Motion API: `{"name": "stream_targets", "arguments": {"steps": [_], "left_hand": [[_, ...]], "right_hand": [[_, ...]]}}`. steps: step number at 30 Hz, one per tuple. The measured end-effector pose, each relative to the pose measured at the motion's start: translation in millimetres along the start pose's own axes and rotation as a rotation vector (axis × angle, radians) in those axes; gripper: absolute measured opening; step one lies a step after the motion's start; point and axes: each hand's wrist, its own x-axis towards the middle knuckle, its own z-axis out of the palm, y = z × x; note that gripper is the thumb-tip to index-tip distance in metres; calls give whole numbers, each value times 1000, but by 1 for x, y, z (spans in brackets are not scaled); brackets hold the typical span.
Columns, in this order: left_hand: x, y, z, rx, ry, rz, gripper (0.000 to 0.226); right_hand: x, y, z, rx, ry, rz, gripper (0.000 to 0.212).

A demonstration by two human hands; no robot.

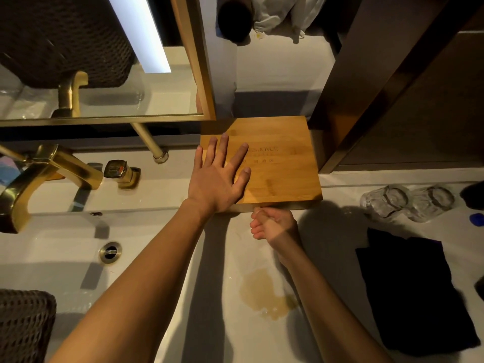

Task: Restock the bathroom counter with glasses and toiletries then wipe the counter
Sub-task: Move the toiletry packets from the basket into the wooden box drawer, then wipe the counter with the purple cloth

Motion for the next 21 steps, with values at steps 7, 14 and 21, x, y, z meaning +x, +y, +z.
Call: {"name": "stream_targets", "arguments": {"steps": [7,14,21], "left_hand": [[-1,2,-2,5,-14,-8,67],[-1,-1,-2,7,-13,-4,66],[-7,7,-8,100,4,-40,69]], "right_hand": [[0,22,2,-303,222,-184,31],[-41,50,-55,-596,399,-539,22],[-87,90,-187,-948,648,-840,36]]}}
